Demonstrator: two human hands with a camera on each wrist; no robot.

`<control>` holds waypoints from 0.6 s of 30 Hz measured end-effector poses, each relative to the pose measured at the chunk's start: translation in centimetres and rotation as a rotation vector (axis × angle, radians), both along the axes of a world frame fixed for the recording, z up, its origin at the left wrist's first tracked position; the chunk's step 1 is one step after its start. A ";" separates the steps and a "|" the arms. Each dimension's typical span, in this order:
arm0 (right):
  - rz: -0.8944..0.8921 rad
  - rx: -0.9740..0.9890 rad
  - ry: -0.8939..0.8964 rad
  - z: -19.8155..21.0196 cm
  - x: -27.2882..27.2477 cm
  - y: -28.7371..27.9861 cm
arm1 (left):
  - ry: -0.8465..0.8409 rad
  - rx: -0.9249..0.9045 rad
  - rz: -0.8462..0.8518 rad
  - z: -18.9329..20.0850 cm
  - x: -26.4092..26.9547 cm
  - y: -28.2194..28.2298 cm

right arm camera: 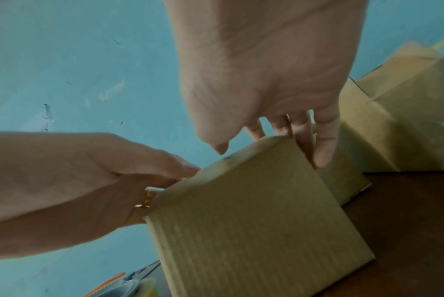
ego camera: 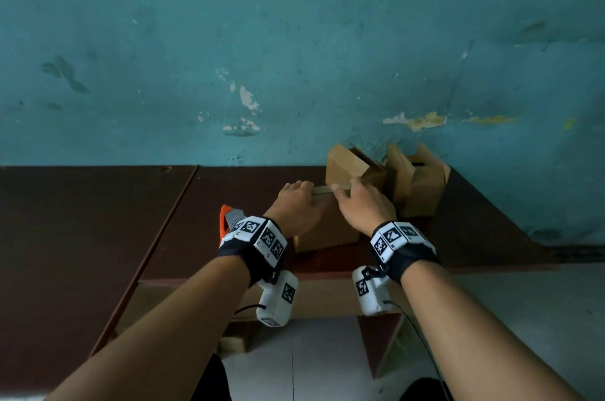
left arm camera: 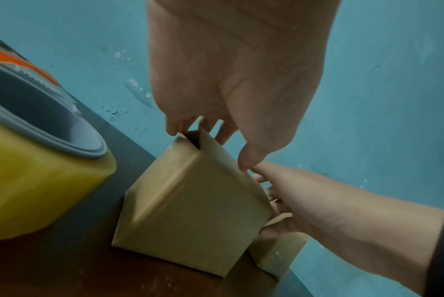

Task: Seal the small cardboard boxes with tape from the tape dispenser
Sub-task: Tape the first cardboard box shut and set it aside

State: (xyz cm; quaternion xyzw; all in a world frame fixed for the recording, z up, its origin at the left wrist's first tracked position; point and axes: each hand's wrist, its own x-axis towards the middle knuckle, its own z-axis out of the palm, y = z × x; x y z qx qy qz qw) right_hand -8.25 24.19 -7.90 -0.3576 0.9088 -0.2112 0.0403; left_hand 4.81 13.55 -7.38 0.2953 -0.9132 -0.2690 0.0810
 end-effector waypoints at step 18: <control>-0.004 -0.168 -0.145 -3.5 1.3 -0.3 | 0.007 -0.170 -0.005 -4.0 0.4 0.1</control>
